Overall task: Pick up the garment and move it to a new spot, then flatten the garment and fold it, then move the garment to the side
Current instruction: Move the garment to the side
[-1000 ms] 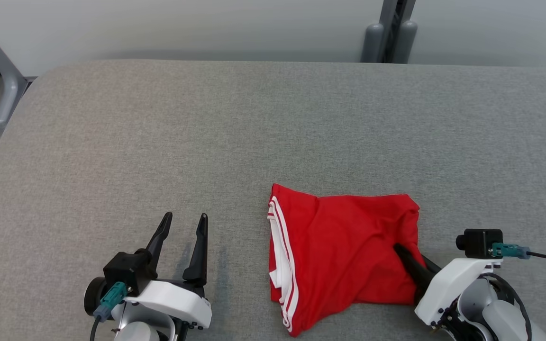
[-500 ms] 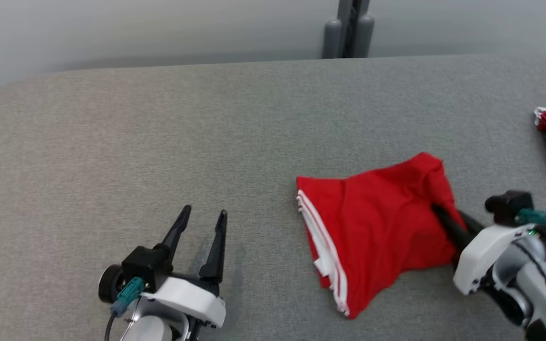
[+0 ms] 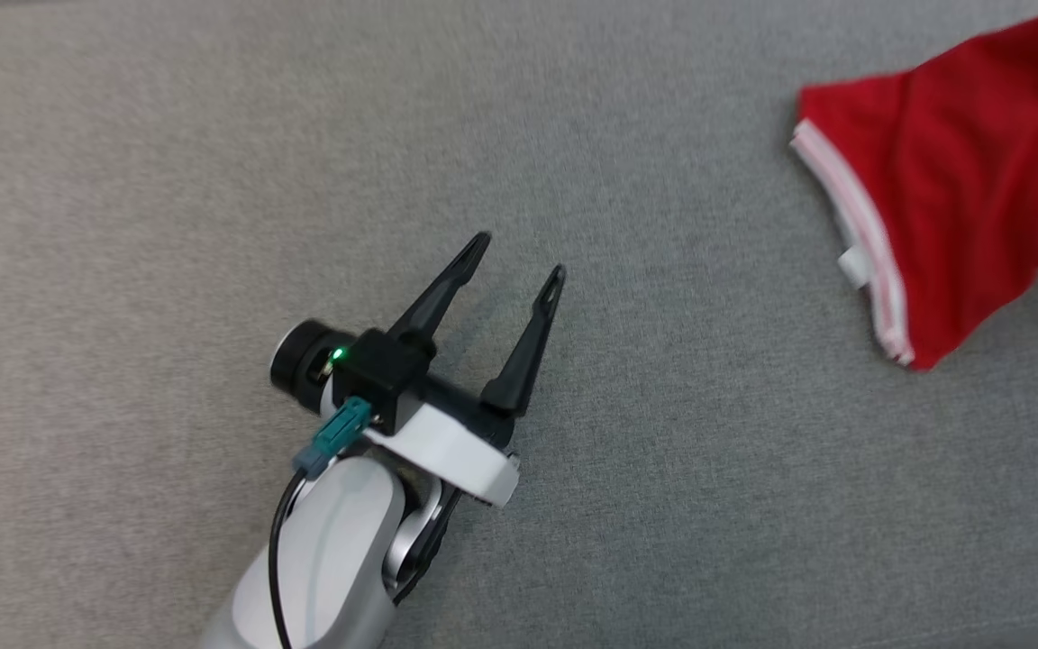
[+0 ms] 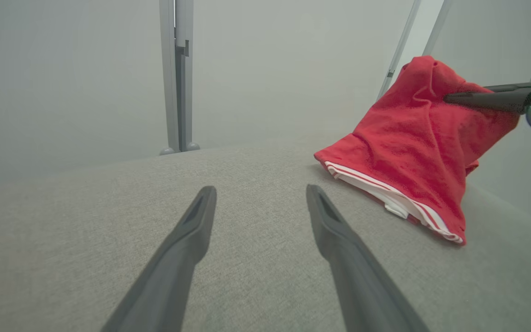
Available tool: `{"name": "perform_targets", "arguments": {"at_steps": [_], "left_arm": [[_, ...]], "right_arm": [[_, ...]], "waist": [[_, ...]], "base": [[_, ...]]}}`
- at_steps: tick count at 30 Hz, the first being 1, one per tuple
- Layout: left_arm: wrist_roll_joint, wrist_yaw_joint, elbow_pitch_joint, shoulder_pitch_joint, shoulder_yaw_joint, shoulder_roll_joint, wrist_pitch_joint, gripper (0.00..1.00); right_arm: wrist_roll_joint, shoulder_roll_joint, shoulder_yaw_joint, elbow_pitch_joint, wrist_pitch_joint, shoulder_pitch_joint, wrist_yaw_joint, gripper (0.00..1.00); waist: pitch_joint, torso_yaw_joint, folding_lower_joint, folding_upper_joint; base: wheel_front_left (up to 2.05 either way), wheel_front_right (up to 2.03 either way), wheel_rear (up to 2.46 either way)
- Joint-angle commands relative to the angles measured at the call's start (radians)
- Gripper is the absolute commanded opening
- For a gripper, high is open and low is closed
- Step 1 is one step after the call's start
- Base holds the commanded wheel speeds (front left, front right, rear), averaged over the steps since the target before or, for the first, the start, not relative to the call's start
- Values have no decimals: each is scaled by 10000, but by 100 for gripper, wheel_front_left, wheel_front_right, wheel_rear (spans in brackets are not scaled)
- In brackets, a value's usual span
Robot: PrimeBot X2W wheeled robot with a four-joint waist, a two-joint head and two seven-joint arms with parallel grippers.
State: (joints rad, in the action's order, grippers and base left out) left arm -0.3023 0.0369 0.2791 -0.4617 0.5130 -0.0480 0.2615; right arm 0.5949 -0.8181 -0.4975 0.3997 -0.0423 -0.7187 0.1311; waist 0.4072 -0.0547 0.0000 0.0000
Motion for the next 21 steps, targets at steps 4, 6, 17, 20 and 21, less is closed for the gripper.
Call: {"name": "perform_targets", "arguments": {"at_steps": [4, 6, 17, 20, 21], "left_arm": [[-197, -16, 25, -855, 465, -60, 38, 100], [-255, -57, 35, -1095, 620, -61, 38, 100], [-215, -137, 231, -1538, 870, -117, 10, 100], [-204, -146, 264, -1568, 863, -163, -2, 100], [-204, -146, 264, -1568, 863, -163, -2, 100]], "right_arm": [[82, -914, 706, 48, 198, -350, -8, 0], [-19, -1279, 1019, 244, 283, -351, -8, 0], [-821, -2135, 2099, 2089, 214, -431, -9, 0], [-1344, -2155, 2251, 2701, 190, -581, -9, 0], [-1344, -2155, 2251, 2701, 190, -581, -9, 0]], "waist": [[1342, -317, 0, 0], [1568, -271, 0, 0], [2389, 221, 0, 0], [2612, 408, 0, 0], [2612, 408, 0, 0]], "base": [[0, 0, 0], [0, 0, 0], [0, 0, 0], [0, 0, 0], [0, 0, 0]]}}
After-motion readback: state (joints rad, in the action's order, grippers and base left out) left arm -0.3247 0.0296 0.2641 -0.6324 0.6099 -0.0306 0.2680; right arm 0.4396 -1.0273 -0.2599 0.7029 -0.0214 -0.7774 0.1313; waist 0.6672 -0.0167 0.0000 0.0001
